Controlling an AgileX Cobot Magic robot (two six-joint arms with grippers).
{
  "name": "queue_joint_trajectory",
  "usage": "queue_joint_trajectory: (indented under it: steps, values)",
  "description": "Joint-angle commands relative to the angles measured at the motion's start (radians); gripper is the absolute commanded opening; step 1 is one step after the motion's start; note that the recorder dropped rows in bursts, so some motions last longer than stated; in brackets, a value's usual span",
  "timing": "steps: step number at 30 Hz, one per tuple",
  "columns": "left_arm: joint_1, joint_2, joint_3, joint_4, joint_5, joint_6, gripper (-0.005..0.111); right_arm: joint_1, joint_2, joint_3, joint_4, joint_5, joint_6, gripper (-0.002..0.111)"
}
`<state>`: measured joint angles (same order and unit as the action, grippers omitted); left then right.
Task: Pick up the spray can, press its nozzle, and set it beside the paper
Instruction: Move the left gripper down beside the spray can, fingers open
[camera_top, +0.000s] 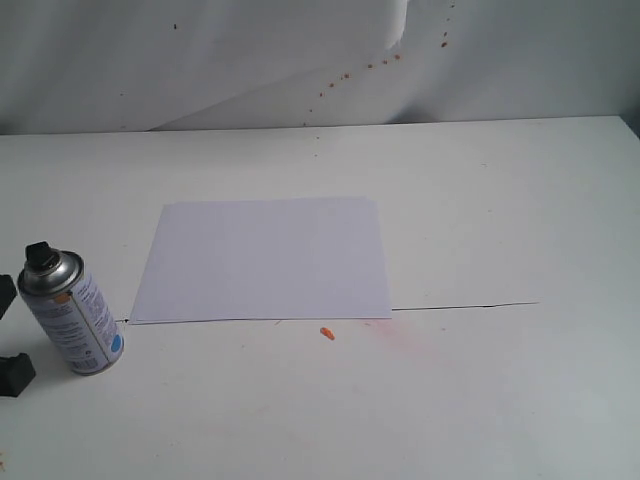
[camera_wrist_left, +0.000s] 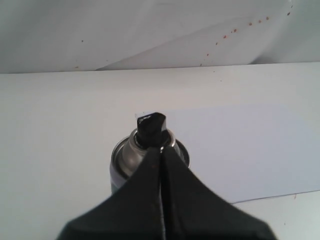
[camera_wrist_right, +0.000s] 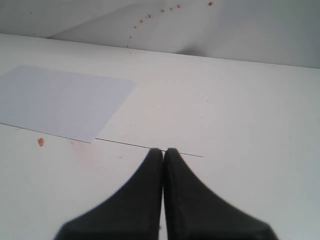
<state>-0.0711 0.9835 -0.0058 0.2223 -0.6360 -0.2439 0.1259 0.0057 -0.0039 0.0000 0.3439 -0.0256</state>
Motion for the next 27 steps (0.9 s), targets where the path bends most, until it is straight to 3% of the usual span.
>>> queue_joint_trajectory:
  steps: [1,11,15,27]
  values:
    - [0.003,-0.005,0.006,0.0,0.024,-0.012,0.0,-0.006,-0.006,0.004,-0.008,-0.003,0.0,0.0]
    - [0.003,-0.005,0.006,0.0,0.014,-0.018,0.0,-0.006,-0.006,0.004,-0.008,-0.003,0.0,0.0]
    - [0.003,-0.005,0.006,0.001,0.019,-0.126,0.005,-0.006,-0.006,0.004,-0.008,-0.003,0.0,0.0]
    - [0.003,-0.005,0.006,0.001,0.013,-0.201,0.067,-0.006,-0.006,0.004,-0.008,-0.003,0.0,0.0]
